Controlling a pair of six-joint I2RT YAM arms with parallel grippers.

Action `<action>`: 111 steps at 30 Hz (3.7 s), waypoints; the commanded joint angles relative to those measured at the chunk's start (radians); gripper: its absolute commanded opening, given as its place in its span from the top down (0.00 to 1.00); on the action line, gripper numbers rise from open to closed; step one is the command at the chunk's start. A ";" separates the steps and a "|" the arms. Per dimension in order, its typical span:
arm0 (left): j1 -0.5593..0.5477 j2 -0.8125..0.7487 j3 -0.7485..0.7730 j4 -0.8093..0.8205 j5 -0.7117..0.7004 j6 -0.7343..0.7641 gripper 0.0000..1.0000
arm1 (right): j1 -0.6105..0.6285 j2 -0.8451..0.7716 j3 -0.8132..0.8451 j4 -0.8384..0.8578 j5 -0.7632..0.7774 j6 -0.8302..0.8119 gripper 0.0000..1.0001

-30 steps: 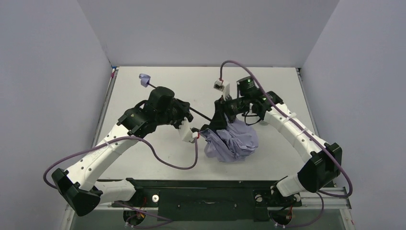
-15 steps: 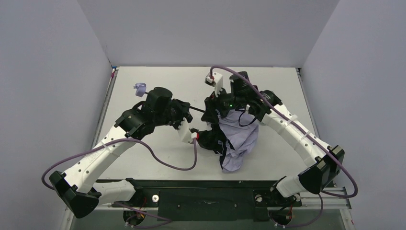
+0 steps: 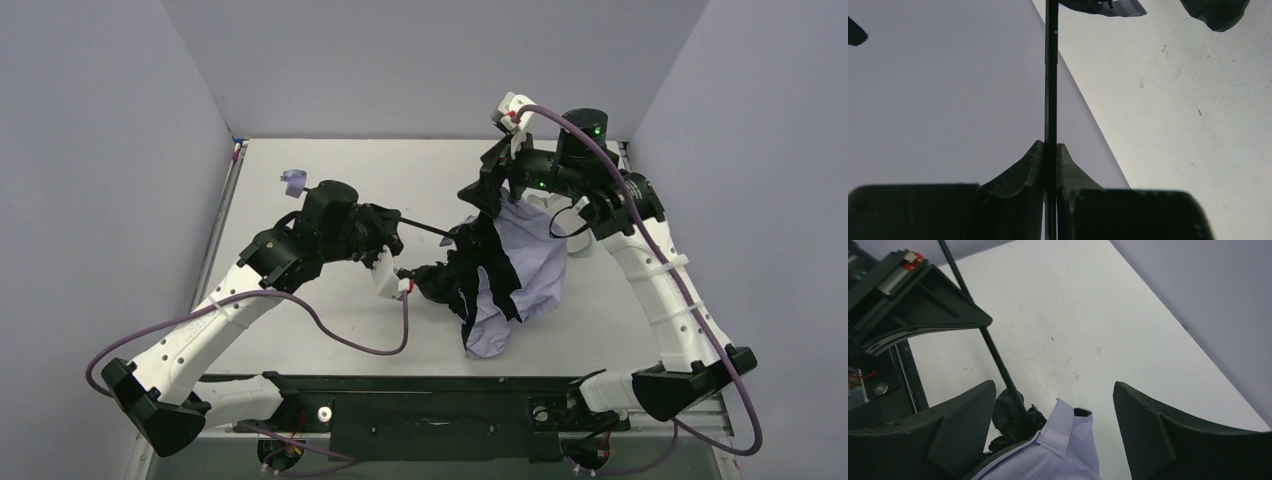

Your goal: Open the umbrella

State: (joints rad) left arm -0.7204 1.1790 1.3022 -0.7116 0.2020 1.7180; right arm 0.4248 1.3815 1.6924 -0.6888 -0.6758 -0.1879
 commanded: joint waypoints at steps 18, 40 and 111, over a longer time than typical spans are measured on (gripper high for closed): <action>0.073 0.010 -0.039 0.109 0.075 -0.037 1.00 | -0.003 -0.072 -0.030 -0.587 -0.195 -0.188 0.15; 0.180 0.069 -0.165 0.269 0.202 -0.271 0.64 | 0.057 -0.152 -0.529 0.625 -0.038 0.804 0.16; -0.090 0.182 -0.569 1.416 0.009 -2.145 0.14 | -0.052 -0.088 -0.749 0.871 -0.068 1.106 0.12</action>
State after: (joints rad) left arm -0.8093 1.3647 0.6319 0.6617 0.1970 -0.4873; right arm 0.3561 1.3491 0.9703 0.1211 -0.7296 0.9173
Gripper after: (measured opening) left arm 0.841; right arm 0.883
